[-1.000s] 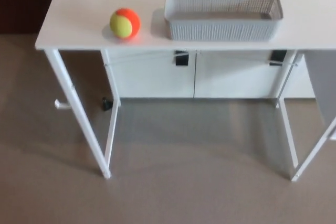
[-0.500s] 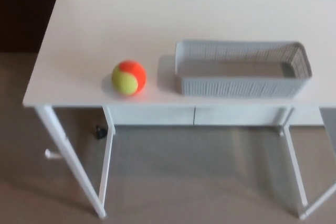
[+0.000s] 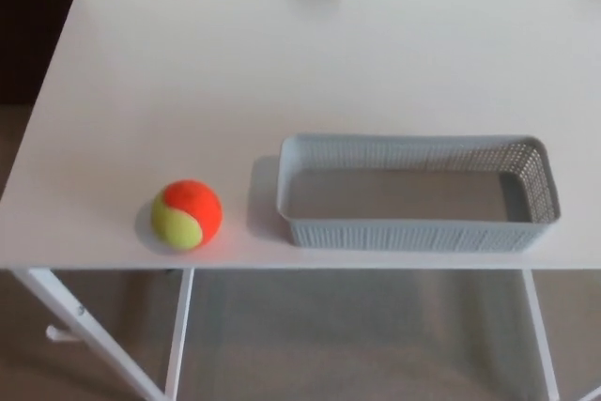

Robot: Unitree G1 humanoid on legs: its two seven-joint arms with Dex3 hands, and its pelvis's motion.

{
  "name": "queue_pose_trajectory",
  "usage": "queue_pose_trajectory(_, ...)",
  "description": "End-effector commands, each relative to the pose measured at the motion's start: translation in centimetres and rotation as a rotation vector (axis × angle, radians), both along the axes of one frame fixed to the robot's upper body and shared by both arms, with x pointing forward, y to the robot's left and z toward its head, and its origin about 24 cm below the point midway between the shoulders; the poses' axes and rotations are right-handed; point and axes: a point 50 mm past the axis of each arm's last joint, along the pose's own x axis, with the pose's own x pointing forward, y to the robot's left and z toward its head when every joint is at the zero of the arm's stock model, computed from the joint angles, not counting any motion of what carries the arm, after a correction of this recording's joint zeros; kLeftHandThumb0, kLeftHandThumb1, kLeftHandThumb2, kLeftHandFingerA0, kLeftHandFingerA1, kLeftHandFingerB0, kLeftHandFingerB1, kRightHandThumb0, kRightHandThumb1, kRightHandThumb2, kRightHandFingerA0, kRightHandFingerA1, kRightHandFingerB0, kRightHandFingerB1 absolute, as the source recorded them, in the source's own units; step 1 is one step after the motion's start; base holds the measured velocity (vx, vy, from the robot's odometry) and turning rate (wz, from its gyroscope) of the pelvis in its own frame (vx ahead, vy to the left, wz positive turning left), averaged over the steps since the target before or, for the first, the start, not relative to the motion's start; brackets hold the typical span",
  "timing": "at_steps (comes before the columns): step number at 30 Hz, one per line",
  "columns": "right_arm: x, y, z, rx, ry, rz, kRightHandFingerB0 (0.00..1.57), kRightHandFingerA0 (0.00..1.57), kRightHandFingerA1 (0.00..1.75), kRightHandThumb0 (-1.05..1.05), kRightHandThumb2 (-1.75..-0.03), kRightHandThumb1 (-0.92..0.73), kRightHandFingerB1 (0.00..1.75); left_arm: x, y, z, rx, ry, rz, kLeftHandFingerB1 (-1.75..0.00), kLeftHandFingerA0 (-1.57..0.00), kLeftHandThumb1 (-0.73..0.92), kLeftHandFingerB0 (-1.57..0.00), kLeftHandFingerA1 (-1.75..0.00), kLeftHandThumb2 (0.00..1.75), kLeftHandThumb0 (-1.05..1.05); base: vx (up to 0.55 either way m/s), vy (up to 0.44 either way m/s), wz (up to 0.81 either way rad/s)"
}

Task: The robot walk towards a table in front and uses its left hand to pickup a tennis ball on the left side and put it in a container on the right hand side

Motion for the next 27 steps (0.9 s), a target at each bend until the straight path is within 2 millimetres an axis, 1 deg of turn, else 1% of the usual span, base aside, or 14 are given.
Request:
queue_pose_trajectory(1, -0.3, -0.1, -0.2, 0.005, 0.021, -0.012, 0.39, 0.48, 0.40, -0.51, -0.56, -0.51, 0.35, -0.3, 0.6, 0.2, 0.021, 0.012, 0.004, -0.49, -0.26, 0.37, -0.19, -0.54, 0.82, -0.13, 0.24, 0.206, 0.08)
queue_pose_trajectory(2, -0.3, -0.2, -0.3, 0.002, 0.025, -0.013, 0.39, 0.48, 0.40, -0.50, -0.56, -0.52, 0.35, -0.3, 0.6, 0.2, 0.021, 0.010, 0.002, -0.34, -0.35, 0.55, -0.30, -0.40, 0.57, -0.17, 0.12, 0.344, -0.22)
queue_pose_trajectory(3, -0.3, -0.2, -0.3, -0.004, 0.030, -0.011, 0.41, 0.47, 0.39, -0.51, -0.56, -0.53, 0.35, -0.3, 0.6, 0.2, 0.019, 0.009, 0.001, -0.34, -0.35, 0.54, -0.31, -0.39, 0.56, -0.16, 0.10, 0.330, -0.25)
queue_pose_trajectory(6, -0.1, -0.2, -0.2, -0.009, 0.027, -0.004, 0.40, 0.47, 0.40, -0.53, -0.56, -0.51, 0.35, -0.2, 0.6, 0.2, 0.017, 0.010, 0.003, -0.34, -0.35, 0.54, -0.31, -0.39, 0.56, -0.17, 0.05, 0.088, 0.15)
queue_pose_trajectory(7, -0.1, -0.2, -0.2, -0.007, 0.022, -0.004, 0.40, 0.47, 0.40, -0.52, -0.56, -0.51, 0.35, -0.1, 0.7, 0.2, 0.014, 0.010, 0.002, -0.50, -0.24, 0.36, -0.19, -0.54, 0.82, -0.15, 0.12, 0.027, -0.01)
queue_pose_trajectory(15, 0.1, -0.1, 0.0, 0.000, 0.002, -0.007, 0.39, 0.47, 0.40, -0.52, -0.56, -0.51, 0.35, 0.2, 0.7, 0.2, 0.014, 0.013, -0.008, -0.49, -0.22, 0.38, -0.18, -0.53, 0.83, -0.15, 0.02, -0.058, 0.06)
queue_pose_trajectory(16, 0.1, -0.1, 0.0, -0.001, 0.002, -0.006, 0.40, 0.48, 0.40, -0.48, -0.56, -0.52, 0.35, 0.2, 0.6, 0.2, 0.015, 0.011, 0.005, -0.35, -0.35, 0.55, -0.31, -0.39, 0.56, -0.14, 0.02, -0.083, 0.03)
queue_pose_trajectory(17, 0.1, -0.1, 0.0, -0.001, 0.002, -0.006, 0.40, 0.48, 0.40, -0.48, -0.56, -0.52, 0.35, 0.2, 0.6, 0.2, 0.015, 0.010, 0.011, -0.35, -0.35, 0.55, -0.31, -0.39, 0.56, -0.14, 0.00, 0.000, 0.00)
queue_pose_trajectory(18, 0.3, 0.0, 0.0, -0.006, -0.001, -0.002, 0.40, 0.48, 0.40, -0.49, -0.56, -0.52, 0.35, 0.4, 0.6, 0.2, 0.006, 0.006, 0.013, -0.50, -0.23, 0.38, -0.19, -0.54, 0.83, -0.11, 0.00, 0.000, 0.00)
queue_pose_trajectory(21, 0.4, 0.0, 0.0, -0.008, -0.001, -0.001, 0.40, 0.47, 0.39, -0.48, -0.56, -0.52, 0.35, 0.4, 0.6, 0.2, -0.001, 0.004, 0.014, -0.50, -0.23, 0.38, -0.19, -0.54, 0.83, -0.11, 0.00, 0.000, 0.00)
queue_pose_trajectory(22, 0.3, 0.0, 0.0, -0.008, 0.005, 0.003, 0.40, 0.47, 0.39, -0.53, -0.56, -0.53, 0.35, 0.4, 0.6, 0.3, 0.037, -0.002, -0.022, -0.36, -0.41, 0.52, -0.34, -0.42, 0.56, -0.20, 0.00, 0.000, 0.00)
queue_pose_trajectory(23, 0.3, 0.0, -0.1, -0.008, 0.012, 0.009, 0.40, 0.47, 0.39, -0.53, -0.56, -0.53, 0.35, 0.4, 0.5, 0.5, 0.083, -0.011, -0.069, -0.36, -0.41, 0.52, -0.34, -0.42, 0.56, -0.20, 0.00, 0.000, 0.00)
queue_pose_trajectory(24, 0.2, 0.1, -0.1, -0.003, 0.012, 0.007, 0.40, 0.49, 0.40, -0.53, -0.56, -0.51, 0.36, 0.4, 0.2, 0.7, 0.088, -0.024, -0.098, -0.41, -0.39, 0.44, -0.33, -0.45, 0.62, -0.33, 0.00, 0.000, 0.00)
queue_pose_trajectory(27, -0.2, 0.2, -0.2, 0.006, 0.014, 0.003, 0.40, 0.49, 0.40, -0.53, -0.56, -0.51, 0.36, 0.1, -0.3, 1.1, 0.085, -0.036, -0.129, -0.41, -0.39, 0.44, -0.33, -0.45, 0.62, -0.33, 0.00, 0.000, 0.00)
